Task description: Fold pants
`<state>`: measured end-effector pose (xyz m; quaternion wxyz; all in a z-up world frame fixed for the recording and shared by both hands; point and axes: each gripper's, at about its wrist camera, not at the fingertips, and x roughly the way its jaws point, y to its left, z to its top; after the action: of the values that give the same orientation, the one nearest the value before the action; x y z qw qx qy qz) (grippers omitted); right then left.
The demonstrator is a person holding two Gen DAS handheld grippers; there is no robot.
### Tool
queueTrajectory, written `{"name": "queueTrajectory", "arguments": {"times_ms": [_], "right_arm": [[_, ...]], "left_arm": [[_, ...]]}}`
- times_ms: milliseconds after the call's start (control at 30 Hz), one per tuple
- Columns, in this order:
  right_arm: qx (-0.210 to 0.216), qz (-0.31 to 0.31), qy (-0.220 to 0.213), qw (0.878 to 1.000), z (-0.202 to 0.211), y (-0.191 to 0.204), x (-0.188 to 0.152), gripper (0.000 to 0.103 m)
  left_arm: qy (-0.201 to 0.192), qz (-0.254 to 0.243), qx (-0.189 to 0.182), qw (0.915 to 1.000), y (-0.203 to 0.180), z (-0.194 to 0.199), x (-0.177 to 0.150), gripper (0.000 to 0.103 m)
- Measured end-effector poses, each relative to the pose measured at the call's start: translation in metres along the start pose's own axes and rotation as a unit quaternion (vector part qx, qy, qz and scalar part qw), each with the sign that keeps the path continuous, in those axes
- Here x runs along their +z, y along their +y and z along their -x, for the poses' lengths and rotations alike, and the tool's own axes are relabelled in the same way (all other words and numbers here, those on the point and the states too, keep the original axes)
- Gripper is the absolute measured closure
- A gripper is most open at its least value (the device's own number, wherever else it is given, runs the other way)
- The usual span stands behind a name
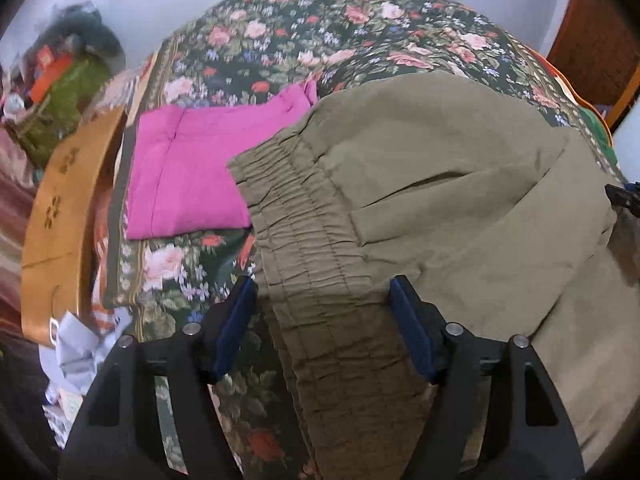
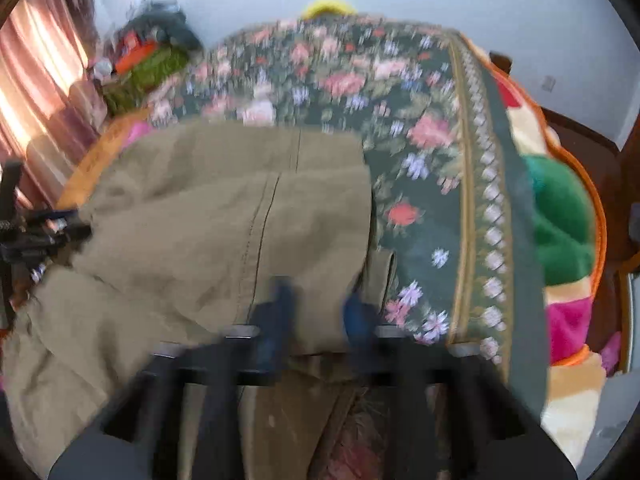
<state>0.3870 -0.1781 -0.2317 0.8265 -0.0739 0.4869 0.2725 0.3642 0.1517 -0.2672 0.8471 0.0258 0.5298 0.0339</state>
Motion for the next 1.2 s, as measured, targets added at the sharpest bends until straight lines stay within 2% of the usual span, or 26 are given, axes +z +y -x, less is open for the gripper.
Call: {"name": "queueTrajectory", "arguments": {"times_ms": [100, 167, 367, 467, 533, 600, 667, 800, 967, 1067, 1200], "right_arm": [[-0.03, 0.05, 0.007, 0.998, -0.011, 0.009, -0.006, 0.095], [-0.033, 0.051, 0.012, 0.998, -0.01, 0.009, -0.005, 0.095], [-0.027, 0.041, 0.012, 0.999, 0.007, 0.003, 0.001, 0.093], [-0.025, 0.032, -0.012, 0.999, 0.024, 0.002, 0.011, 0.081], [-0.019, 0.029, -0.033, 0.999, 0.034, 0.0, 0.022, 0.065], [-0.02, 0.031, -0.043, 0.998, 0.038, 0.001, 0.033, 0.06], [-0.021, 0.034, -0.052, 0.998, 0.037, 0.002, 0.046, 0.059], [-0.016, 0.023, -0.046, 0.999, 0.016, -0.003, 0.072, 0.059], [-0.029, 0.021, -0.009, 0.999, -0.031, -0.01, 0.1, 0.059], [-0.02, 0.005, 0.012, 1.0, -0.055, -0.017, 0.111, 0.059], [0.002, -0.021, 0.035, 0.999, -0.085, -0.021, 0.12, 0.059]], "left_arm": [[-0.021, -0.019, 0.048, 0.9985, -0.006, 0.0, -0.007, 0.032], [-0.022, -0.02, 0.059, 0.9978, -0.007, -0.001, -0.009, 0.032], [-0.018, 0.004, 0.02, 0.9996, 0.01, 0.01, -0.003, 0.033], [-0.039, 0.009, 0.029, 0.9988, 0.021, 0.025, 0.005, 0.032], [-0.047, 0.019, 0.021, 0.9985, 0.03, 0.03, 0.01, 0.031], [-0.052, 0.04, 0.01, 0.9978, 0.042, 0.032, 0.019, 0.03], [-0.053, 0.061, -0.001, 0.9967, 0.053, 0.029, 0.029, 0.03], [-0.03, 0.077, -0.01, 0.9965, 0.06, 0.009, 0.044, 0.03], [-0.01, 0.083, -0.013, 0.9964, 0.06, -0.019, 0.059, 0.03], [-0.004, 0.09, -0.031, 0.9955, 0.062, -0.031, 0.064, 0.03], [0.001, 0.08, -0.036, 0.9961, 0.059, -0.042, 0.067, 0.03]]}}
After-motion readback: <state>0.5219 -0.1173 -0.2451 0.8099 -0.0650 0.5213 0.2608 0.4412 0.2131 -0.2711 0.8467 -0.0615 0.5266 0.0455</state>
